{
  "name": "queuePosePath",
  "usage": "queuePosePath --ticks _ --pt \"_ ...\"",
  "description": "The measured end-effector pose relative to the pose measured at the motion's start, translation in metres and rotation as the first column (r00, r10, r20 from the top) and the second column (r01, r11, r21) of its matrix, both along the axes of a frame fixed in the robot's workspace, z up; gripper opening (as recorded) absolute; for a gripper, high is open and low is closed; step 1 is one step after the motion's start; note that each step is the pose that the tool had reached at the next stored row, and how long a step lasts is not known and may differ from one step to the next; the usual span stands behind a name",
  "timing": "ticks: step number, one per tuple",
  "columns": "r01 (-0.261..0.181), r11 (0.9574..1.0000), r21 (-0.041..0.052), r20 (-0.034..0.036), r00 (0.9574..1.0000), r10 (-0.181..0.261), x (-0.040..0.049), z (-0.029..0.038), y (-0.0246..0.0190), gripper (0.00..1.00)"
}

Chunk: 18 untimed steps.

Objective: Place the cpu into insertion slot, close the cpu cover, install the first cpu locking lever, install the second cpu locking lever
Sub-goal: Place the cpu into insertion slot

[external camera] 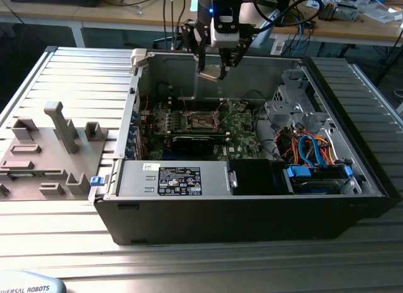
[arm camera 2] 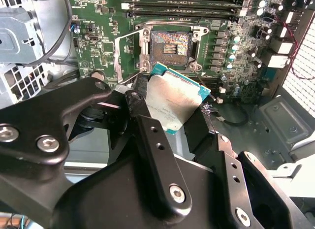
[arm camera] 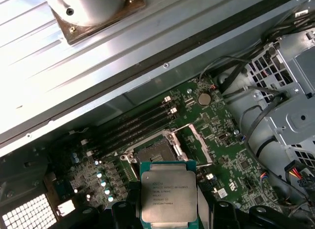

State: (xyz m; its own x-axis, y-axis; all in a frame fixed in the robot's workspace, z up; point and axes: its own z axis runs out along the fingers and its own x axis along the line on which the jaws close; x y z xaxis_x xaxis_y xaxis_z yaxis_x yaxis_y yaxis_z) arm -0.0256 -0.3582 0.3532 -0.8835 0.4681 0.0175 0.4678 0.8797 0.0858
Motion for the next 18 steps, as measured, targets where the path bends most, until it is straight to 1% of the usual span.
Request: queuePosePath --ticks 18 --pt "0.022 0.9998 -0.0011 0.0000 0.9998 -0.022 0.0000 0.0000 0.0000 0.54"
